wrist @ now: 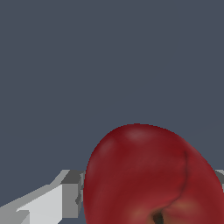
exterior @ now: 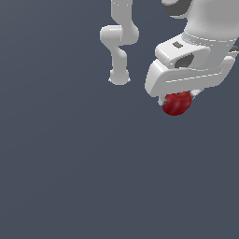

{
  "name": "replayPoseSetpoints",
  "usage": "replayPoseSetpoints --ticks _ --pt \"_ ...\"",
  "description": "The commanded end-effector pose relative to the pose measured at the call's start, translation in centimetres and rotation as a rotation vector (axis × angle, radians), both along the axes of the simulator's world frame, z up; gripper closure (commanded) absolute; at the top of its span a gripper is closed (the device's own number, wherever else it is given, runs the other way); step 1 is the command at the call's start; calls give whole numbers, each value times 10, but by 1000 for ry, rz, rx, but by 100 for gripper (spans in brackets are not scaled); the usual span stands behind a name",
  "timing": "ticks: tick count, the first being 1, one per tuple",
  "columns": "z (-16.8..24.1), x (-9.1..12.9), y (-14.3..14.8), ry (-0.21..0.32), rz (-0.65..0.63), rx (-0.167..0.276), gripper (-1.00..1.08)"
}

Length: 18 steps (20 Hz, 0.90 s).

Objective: Pick up the object and move it to a goal position.

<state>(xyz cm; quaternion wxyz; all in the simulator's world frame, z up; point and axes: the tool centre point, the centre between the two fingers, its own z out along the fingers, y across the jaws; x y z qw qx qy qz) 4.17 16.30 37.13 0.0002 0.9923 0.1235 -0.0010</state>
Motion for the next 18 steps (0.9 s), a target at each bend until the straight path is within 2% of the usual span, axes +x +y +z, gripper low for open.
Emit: replayPoseSetpoints --ticks 1,9,18 --pt "16 3 9 -2 -1 0 108" --pt "49 10 28 -2 -1 0 108" --pt "63 14 37 -2 -1 0 108"
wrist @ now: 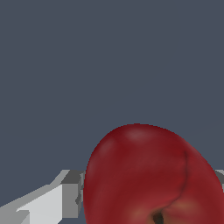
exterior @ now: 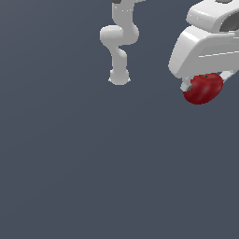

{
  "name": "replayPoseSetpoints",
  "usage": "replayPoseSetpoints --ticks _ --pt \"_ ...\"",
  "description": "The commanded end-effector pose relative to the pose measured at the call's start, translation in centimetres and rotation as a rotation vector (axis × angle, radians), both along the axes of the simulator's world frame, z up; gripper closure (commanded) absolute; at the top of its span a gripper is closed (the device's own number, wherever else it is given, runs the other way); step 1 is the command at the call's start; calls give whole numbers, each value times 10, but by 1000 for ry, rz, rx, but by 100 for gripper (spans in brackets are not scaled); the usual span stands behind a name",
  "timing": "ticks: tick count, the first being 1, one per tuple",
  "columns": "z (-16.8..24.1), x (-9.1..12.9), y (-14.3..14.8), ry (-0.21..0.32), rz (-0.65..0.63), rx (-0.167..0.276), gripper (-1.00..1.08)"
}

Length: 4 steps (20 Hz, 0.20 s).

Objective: Pick up the object and move it to a goal position.

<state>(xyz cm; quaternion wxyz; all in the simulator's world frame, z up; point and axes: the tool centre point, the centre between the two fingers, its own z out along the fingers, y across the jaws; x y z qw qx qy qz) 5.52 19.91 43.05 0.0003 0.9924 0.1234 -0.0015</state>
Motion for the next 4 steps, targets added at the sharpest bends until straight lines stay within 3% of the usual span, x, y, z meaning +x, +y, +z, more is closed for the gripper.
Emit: replayPoseSetpoints --ticks 1,4 --pt "4 1 1 -3 0 1 108" --pt "5 1 2 -3 0 1 108"
